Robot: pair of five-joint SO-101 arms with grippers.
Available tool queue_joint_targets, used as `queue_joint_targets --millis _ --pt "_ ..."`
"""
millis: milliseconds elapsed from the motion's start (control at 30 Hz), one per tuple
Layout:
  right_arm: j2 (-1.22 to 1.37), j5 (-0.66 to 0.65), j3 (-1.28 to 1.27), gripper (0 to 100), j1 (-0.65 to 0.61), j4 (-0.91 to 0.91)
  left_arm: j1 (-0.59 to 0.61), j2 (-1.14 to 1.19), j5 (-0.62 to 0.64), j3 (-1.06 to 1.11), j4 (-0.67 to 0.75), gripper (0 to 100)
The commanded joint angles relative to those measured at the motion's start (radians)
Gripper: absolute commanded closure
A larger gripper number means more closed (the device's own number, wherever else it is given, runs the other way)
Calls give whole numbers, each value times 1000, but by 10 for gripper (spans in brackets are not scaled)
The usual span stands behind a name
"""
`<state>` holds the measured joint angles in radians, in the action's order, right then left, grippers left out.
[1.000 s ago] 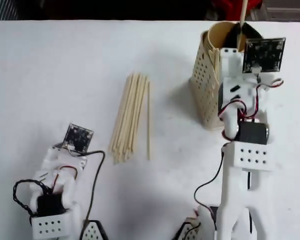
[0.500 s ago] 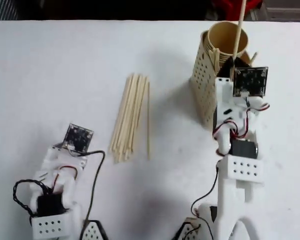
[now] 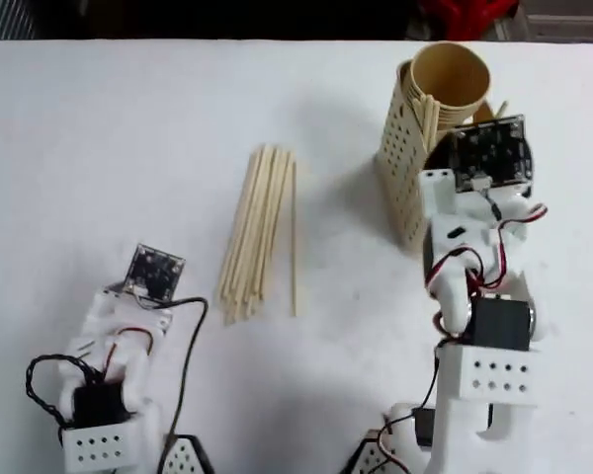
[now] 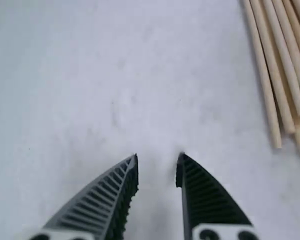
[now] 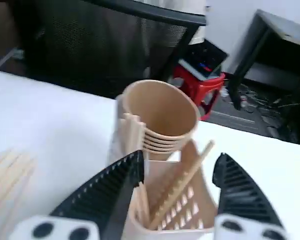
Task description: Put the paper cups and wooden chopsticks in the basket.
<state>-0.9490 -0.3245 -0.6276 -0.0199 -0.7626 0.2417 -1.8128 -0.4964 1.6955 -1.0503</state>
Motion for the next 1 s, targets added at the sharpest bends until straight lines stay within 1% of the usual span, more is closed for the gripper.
queue_joint_targets --millis 0,67,133,200,300,533,767,967 --pt "10 -8 189 769 -128 -196 -10 -8 -8 -3 -6 854" --pt "51 -6 258 770 -231 -286 -10 -8 -8 -3 -6 854" --pt "124 -6 296 792 -325 -344 -10 -8 -8 -3 -6 854" --pt "217 -6 299 829 -401 -360 -10 -8 -8 -3 -6 854" --pt "381 -6 305 869 -461 -358 -10 -8 -8 -3 -6 854" --pt "713 -6 305 874 -461 -217 -10 -8 -8 -3 -6 855" --pt "958 -6 308 849 -463 -108 -10 -8 -8 -3 -6 856" --pt "1153 -6 367 851 -444 -28 -10 -8 -8 -3 -6 856"
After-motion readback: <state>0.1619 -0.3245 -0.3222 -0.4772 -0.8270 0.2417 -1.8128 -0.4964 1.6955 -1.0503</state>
